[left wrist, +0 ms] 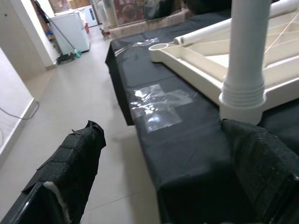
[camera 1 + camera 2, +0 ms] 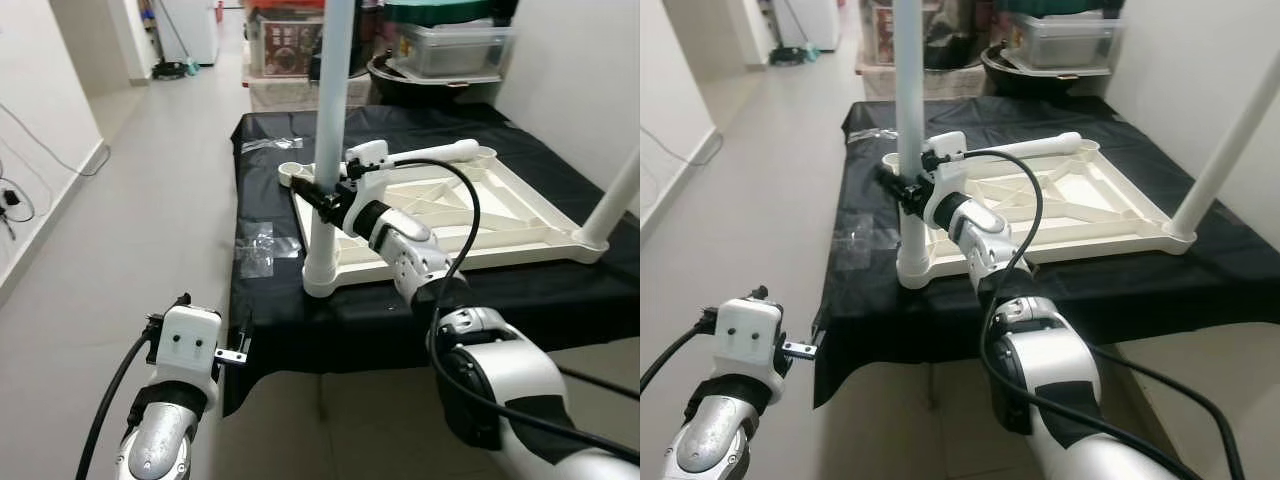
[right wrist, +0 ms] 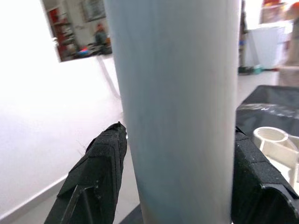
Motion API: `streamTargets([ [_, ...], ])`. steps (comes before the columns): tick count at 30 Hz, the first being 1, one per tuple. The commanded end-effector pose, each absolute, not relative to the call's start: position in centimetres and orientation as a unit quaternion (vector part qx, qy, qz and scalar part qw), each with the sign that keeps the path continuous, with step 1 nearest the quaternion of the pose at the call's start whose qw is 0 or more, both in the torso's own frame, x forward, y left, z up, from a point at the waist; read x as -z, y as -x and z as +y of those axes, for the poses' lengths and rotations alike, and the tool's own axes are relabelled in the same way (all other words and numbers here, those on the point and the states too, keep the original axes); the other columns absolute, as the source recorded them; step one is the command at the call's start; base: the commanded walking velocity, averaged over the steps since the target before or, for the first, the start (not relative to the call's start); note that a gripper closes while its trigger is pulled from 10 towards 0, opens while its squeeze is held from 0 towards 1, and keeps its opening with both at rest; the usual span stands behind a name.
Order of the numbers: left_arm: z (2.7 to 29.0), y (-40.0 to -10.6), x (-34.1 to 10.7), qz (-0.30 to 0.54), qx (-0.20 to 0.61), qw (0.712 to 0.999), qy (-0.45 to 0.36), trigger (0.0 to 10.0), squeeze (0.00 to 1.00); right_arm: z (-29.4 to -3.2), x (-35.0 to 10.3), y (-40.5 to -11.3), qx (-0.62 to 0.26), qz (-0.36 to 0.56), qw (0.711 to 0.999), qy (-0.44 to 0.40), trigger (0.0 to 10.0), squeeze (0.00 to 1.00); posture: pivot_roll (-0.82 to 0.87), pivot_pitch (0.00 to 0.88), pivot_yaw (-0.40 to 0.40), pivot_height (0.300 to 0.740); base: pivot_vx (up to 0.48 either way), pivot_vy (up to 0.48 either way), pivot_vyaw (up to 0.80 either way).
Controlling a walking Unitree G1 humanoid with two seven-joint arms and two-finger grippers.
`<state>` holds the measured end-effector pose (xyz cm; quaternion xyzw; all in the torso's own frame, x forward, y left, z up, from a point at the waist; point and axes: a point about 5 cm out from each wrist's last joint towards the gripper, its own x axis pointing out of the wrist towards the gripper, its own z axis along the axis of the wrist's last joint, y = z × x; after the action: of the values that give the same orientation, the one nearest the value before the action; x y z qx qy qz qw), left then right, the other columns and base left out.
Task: Building children table
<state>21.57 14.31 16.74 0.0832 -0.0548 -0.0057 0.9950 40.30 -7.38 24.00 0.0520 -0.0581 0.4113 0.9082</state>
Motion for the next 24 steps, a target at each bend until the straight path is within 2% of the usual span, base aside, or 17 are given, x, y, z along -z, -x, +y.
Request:
streamTargets([
  [1, 14.2, -21.7, -16.5, -0.054, 0.004, 0.995, -0.089, 10.0, 0.00, -6.3, -24.1, -39.9, -0.476, -0.037, 0.876, -0.071, 10.0, 0.00, 0.06, 0.028, -0.051, 0.740, 0.000, 0.000, 0.00],
  [2, 14.2, -21.7, -16.5, -0.055, 0.004, 0.994, -0.090, 10.0, 0.00, -6.0, -24.4, -39.5, -0.525, -0.027, 0.848, -0.070, 10.0, 0.00, 0.07, 0.023, -0.056, 0.740, 0.000, 0.000, 0.00],
  [3, 14.2, -21.7, -16.5, -0.055, 0.004, 0.994, -0.090, 10.0, 0.00, -6.0, -24.4, -39.5, -0.525, -0.027, 0.848, -0.070, 10.0, 0.00, 0.07, 0.023, -0.056, 0.740, 0.000, 0.000, 0.00],
  [4, 14.3, -21.6, -16.6, -0.056, 0.004, 0.994, -0.091, 10.0, 0.00, -5.6, -24.3, -38.8, -0.596, -0.006, 0.801, -0.060, 10.0, 0.00, 0.07, 0.019, -0.061, 0.740, 0.000, 0.000, 0.00],
  [6, 14.3, -21.6, -16.6, -0.056, 0.004, 0.994, -0.091, 10.0, 0.00, -5.6, -24.3, -38.8, -0.596, -0.006, 0.801, -0.060, 10.0, 0.00, 0.07, 0.019, -0.061, 0.740, 0.000, 0.000, 0.00],
  [8, 14.3, -21.5, -16.6, -0.057, 0.002, 0.994, -0.090, 10.0, 0.00, -5.1, -23.9, -38.3, -0.639, 0.015, 0.768, -0.042, 10.0, 0.00, 0.08, 0.016, -0.067, 0.740, 0.000, 0.000, 0.00],
  [10, 14.2, -21.4, -16.5, -0.055, 0.004, 0.994, -0.092, 10.0, 0.00, -4.4, -23.6, -38.0, -0.658, 0.023, 0.753, -0.016, 10.0, 0.00, 0.08, 0.014, -0.070, 0.740, 0.000, 0.000, 0.00],
  [13, 14.2, -21.2, -16.3, -0.053, 0.005, 0.994, -0.092, 10.0, 0.00, -3.8, -23.6, -37.8, -0.669, 0.026, 0.743, -0.007, 10.0, 0.00, 0.09, 0.012, -0.075, 0.740, 0.000, 0.000, 0.00],
  [16, 14.2, -21.2, -16.2, -0.052, 0.004, 0.994, -0.092, 10.0, 0.00, -3.4, -23.3, -37.7, -0.665, 0.031, 0.746, 0.002, 10.0, 0.00, 0.09, 0.012, -0.077, 0.740, 0.000, 0.000, 0.00],
  [17, 14.2, -21.2, -16.2, -0.053, 0.003, 0.994, -0.092, 10.0, 0.00, -3.2, -23.2, -37.8, -0.658, 0.033, 0.752, 0.008, 0.0, 0.00, 0.09, 0.010, -0.076, 0.740, 0.000, 0.000, 0.00],
  [22, 14.1, -21.2, -16.2, -0.053, 0.003, 0.994, -0.093, 10.0, 0.00, -3.0, -22.9, -37.9, -0.644, 0.028, 0.765, -0.003, 0.0, 0.00, 0.09, 0.006, -0.072, 0.740, 0.000, 0.000, 0.00],
  [23, 14.1, -21.2, -16.2, -0.054, 0.003, 0.994, -0.093, 10.0, 0.00, -3.2, -22.9, -38.1, -0.624, 0.020, 0.781, -0.006, 0.0, 0.00, 0.09, 0.001, -0.071, 0.740, 0.000, 0.000, 0.00],
  [24, 14.1, -21.2, -16.2, -0.054, 0.003, 0.994, -0.093, 10.0, 0.00, -3.2, -22.9, -38.1, -0.624, 0.020, 0.781, -0.006, 0.0, 0.00, 0.09, 0.001, -0.071, 0.740, 0.000, 0.000, 0.00],
])
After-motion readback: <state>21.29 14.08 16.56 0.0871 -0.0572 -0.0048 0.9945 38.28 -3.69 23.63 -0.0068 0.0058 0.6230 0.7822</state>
